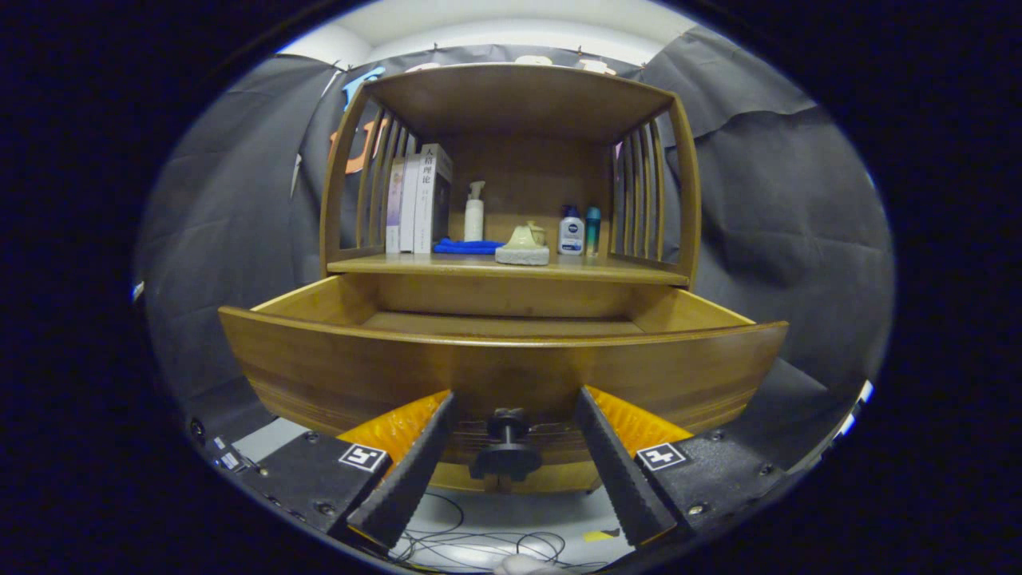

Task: Pull open the drawer, take out the items inside it, and place them on the countertop above the cabinet.

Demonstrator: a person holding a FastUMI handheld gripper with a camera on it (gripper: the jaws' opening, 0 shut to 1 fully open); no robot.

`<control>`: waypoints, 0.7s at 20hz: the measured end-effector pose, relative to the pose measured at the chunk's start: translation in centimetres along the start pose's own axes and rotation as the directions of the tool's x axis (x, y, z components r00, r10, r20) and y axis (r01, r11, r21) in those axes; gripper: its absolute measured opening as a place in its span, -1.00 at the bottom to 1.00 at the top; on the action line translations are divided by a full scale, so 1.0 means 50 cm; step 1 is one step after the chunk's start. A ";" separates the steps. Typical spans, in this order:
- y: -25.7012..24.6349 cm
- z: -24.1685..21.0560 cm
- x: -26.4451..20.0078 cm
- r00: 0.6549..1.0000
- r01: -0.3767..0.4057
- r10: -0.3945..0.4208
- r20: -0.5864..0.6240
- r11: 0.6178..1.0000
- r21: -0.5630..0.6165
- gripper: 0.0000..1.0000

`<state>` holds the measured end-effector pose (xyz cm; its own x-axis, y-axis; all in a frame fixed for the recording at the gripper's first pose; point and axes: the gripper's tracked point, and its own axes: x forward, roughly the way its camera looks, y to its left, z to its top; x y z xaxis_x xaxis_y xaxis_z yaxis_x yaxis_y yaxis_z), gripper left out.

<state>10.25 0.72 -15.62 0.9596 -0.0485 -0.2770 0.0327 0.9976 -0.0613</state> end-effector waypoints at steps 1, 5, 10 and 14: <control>0.002 0.007 0.013 1.000 0.002 -0.002 -0.002 1.000 0.000 0.97; 0.012 0.044 0.068 0.999 0.023 -0.023 0.029 1.000 -0.003 0.98; 0.027 0.056 0.134 0.999 0.048 -0.047 0.025 0.999 -0.019 0.99; 0.026 0.068 0.179 0.998 0.041 -0.041 0.040 0.999 -0.009 0.98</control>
<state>19.83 1.77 -14.93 0.9680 -0.0872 -0.2355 0.0698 0.9942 -0.0812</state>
